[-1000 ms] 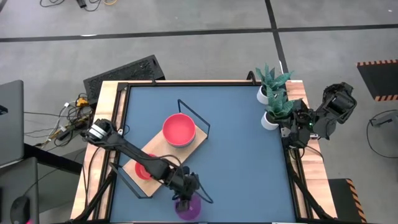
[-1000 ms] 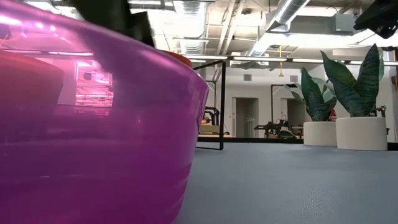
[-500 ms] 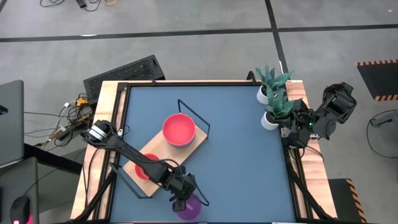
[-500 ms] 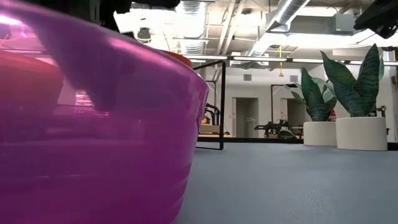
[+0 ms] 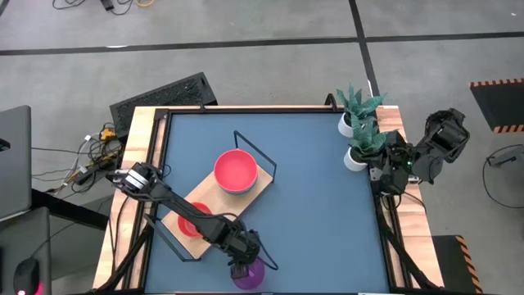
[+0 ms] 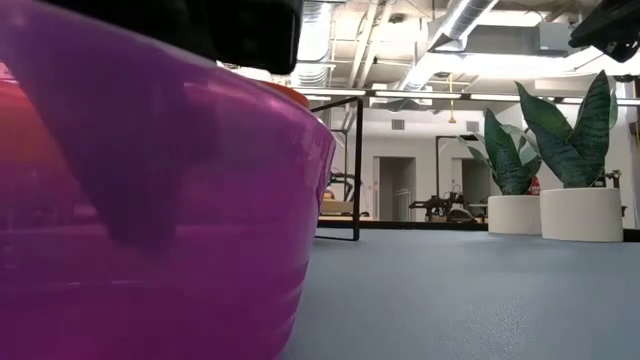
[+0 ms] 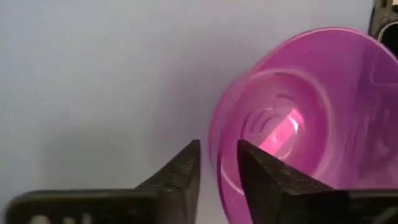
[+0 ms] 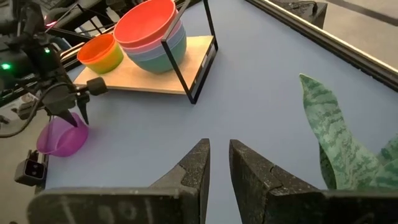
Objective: Place and stack bowls onto a shelf
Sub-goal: Stack the violet bowl on the small orange bowl on the shelf
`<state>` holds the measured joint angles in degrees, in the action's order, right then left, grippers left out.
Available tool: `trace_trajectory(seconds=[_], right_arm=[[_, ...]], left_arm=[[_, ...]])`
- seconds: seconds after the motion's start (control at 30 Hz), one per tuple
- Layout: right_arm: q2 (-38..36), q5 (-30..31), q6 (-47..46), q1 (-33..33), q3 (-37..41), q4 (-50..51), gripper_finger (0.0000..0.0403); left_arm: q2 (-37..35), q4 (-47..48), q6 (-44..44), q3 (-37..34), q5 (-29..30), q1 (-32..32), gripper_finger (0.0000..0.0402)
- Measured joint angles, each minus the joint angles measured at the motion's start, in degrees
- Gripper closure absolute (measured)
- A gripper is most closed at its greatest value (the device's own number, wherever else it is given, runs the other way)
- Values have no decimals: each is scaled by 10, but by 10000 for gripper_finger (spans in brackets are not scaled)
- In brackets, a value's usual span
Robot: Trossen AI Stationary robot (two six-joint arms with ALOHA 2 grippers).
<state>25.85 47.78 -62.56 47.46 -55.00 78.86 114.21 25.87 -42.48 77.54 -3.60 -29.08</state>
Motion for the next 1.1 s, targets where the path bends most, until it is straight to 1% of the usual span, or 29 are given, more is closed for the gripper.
trace_trajectory(seconds=[0.17, 0.2, 0.37, 0.5, 0.6, 0.97, 1.1], right_arm=[[0, 0, -10, 0, 0, 0, 314], [0, 0, -11, 0, 0, 0, 314], [0, 0, -11, 0, 0, 0, 314], [0, 0, -11, 0, 0, 1, 314], [0, 0, -10, 0, 0, 4, 314], [0, 1, -10, 0, 0, 4, 314], [0, 1, -10, 0, 0, 4, 314]], left_arm=[[12, -7, -9, 1, -10, 3, 386], [14, -2, -13, 0, -11, 3, 393], [12, -3, -18, 0, 23, 6, 400], [9, -4, -50, 1, 19, 14, 401], [9, -2, -53, 11, 21, 20, 401], [9, 5, -31, 74, 23, 45, 401], [9, 37, -20, 111, 2, 53, 401]])
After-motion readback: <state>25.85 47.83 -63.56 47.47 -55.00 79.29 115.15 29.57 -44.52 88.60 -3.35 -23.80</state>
